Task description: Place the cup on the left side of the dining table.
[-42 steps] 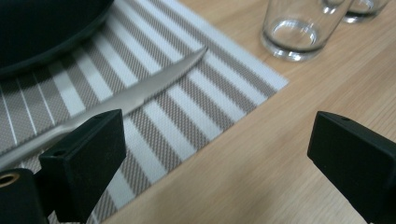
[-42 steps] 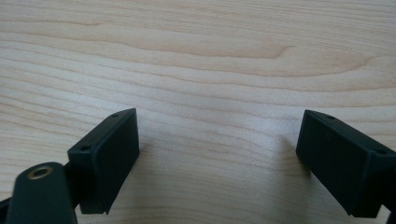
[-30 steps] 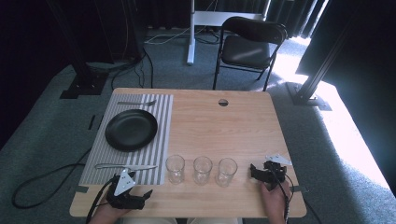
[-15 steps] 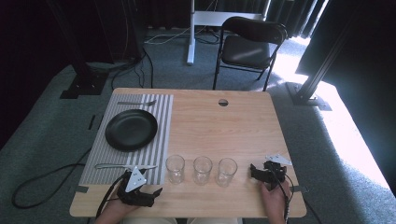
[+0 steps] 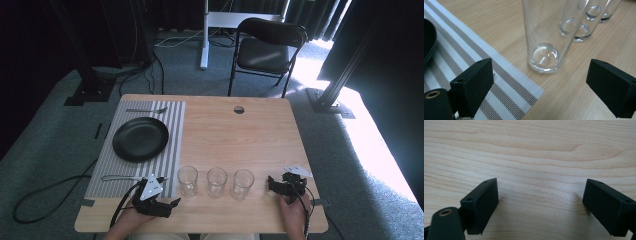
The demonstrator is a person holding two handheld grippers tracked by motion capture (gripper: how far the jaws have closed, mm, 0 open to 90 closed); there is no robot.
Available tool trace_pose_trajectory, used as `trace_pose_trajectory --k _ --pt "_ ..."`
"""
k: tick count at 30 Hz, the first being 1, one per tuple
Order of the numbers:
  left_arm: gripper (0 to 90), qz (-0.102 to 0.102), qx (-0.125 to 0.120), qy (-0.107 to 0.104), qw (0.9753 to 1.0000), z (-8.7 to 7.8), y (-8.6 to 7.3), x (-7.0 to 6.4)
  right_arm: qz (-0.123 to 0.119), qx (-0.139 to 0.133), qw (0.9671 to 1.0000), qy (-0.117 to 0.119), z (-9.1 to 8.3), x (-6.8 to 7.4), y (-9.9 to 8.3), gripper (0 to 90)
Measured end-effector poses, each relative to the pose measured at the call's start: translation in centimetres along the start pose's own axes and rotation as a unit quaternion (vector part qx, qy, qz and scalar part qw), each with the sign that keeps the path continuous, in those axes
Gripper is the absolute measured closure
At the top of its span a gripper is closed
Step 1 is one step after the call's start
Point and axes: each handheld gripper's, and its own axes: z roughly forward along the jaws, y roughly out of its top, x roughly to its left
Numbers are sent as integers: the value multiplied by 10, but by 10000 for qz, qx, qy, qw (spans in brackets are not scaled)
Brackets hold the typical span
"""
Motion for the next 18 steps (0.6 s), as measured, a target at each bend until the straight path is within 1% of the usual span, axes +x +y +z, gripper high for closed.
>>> trace_pose_trajectory --k 3,6,11,13,15,17,18 --pt "79 25 5 -32 10000 3 3 -1 0 0 10000 0 0 0 0 127" --pt "79 12 -50 -117 9999 4 7 -2 0 0 10000 -1 0 0 0 127" --pt "79 50 -56 -139 9999 8 9 -4 -1 -1 10000 -1 0 0 0 127" --pt "79 -7 -87 -177 9998 9 9 -4 0 0 10000 -1 0 0 0 127" --pt "79 -10 -105 -175 9998 11 10 -4 -1 0 10000 -2 0 0 0 127" --pt "79 -53 -131 -224 9997 13 11 -3 -1 0 10000 -1 0 0 0 127" --pt "79 -44 -143 -209 9997 14 12 -3 0 0 10000 -1 0 0 0 127"
